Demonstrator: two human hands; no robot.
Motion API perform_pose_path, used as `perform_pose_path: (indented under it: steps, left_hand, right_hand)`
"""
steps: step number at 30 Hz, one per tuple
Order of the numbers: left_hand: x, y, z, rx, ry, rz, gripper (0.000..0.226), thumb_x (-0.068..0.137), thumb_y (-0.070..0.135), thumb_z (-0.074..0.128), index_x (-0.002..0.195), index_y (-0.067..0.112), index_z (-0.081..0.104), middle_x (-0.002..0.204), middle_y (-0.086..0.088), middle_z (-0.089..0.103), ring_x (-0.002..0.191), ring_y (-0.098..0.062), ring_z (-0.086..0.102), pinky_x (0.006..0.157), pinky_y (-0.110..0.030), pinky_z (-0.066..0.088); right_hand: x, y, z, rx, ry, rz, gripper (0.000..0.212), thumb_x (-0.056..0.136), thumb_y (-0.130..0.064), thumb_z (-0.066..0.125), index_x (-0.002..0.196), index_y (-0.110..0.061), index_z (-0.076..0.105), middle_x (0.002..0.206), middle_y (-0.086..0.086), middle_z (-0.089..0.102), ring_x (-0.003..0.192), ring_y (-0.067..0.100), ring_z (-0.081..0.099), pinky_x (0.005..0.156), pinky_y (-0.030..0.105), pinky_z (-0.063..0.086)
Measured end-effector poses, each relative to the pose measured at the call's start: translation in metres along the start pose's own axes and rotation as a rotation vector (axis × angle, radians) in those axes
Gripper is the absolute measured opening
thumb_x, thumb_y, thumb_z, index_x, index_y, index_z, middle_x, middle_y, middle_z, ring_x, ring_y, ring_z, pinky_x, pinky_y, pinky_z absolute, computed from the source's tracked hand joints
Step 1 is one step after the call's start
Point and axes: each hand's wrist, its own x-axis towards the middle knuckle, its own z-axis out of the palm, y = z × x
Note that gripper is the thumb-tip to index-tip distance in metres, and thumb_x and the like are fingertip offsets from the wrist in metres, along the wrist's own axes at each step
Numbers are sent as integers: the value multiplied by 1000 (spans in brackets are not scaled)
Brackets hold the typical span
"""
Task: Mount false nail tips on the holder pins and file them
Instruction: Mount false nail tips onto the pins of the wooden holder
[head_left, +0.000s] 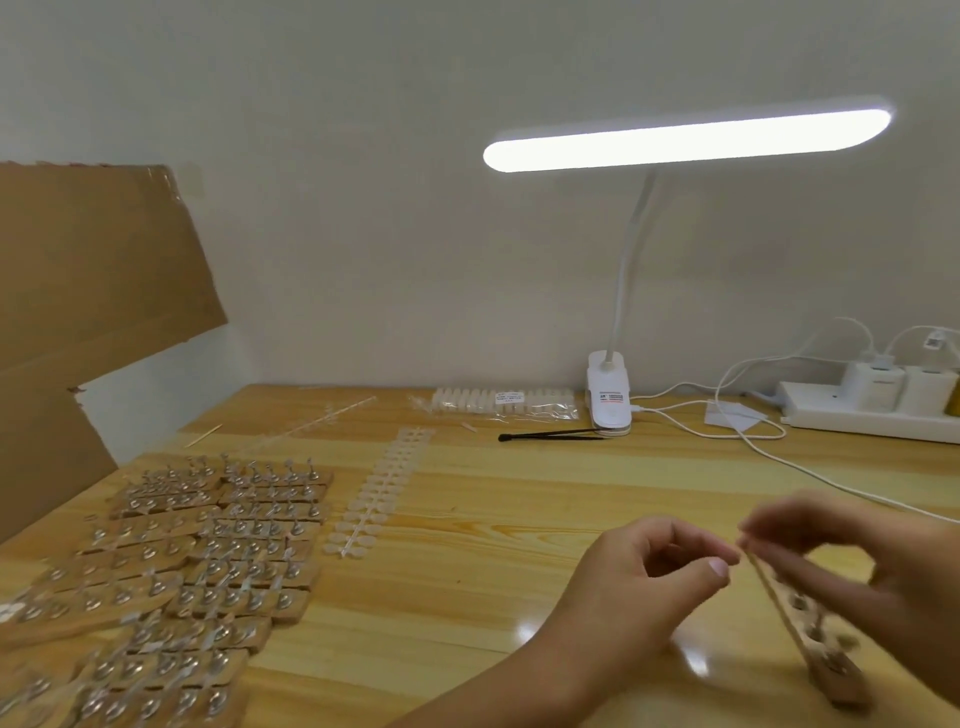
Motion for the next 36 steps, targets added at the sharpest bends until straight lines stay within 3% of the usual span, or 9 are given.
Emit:
perform_pose_path:
  steps: [2,5,7,10,12,16,23,31,36]
  left_hand:
    - [1,-5,0,111,12,39,12,92,21,64,95,31,70,87,19,66,81,6,59,73,-7,45]
    - [1,-13,2,391,-41,118,14,94,28,62,106,33,67,112,17,60,95,7,55,82,-6,41]
    - [1,-20,5,709,-113,221,28,97,36,56,124,34,62,130,24,53,119,9,41,96,-4,27]
    - [1,-28,9,899,-180,311,39,100,41,47,139,39,49,148,29,36,135,7,20,105,-6,15]
    - [1,-31,13,939,-206,341,42,101,41,45,143,40,45,153,27,30,142,3,16,114,-16,17]
    - [-3,-37,18,997,-148,468,40,98,37,41,131,28,63,146,9,50,139,-17,42,111,-36,39]
    - [-3,-38,18,1030,-166,400,40,105,44,34,142,40,45,158,23,23,147,0,10,116,-17,11]
    - [-3,-39,17,1061,-171,412,42,104,47,29,144,42,42,157,24,23,145,4,7,111,-9,4]
    - [-3,-37,17,1055,-168,402,42,104,48,28,143,44,42,155,26,24,144,6,5,114,-11,8]
  right_hand:
    - [6,10,-16,49,-9,106,14,73,-46,77,84,-39,69,80,-26,70,74,-6,67,71,3,47]
    - [13,33,-30,69,-60,225,15,74,-29,73,88,-35,71,84,-25,71,80,-4,66,71,5,48]
    - [15,44,-30,63,-125,295,15,80,-18,76,89,-30,73,86,-23,71,81,-4,66,72,7,49]
    - [17,54,-23,78,-200,369,15,83,-12,75,88,-26,74,85,-18,73,80,-3,67,75,11,52]
    - [19,59,-20,83,-212,392,14,84,-12,75,86,-26,74,84,-16,74,79,-3,67,74,11,51]
    - [23,60,-16,76,-234,400,11,85,-15,75,86,-26,74,84,-11,74,81,-1,67,76,17,53]
    - [22,60,-14,22,-272,409,8,85,-15,75,89,-22,75,85,-9,73,81,-2,66,75,15,52]
    - [22,62,-12,25,-280,381,10,83,-16,77,85,-25,75,82,-10,73,79,-1,66,78,22,55]
    - [23,63,-10,-35,-308,344,21,82,-17,78,76,-36,70,80,-16,70,79,-5,64,76,21,54]
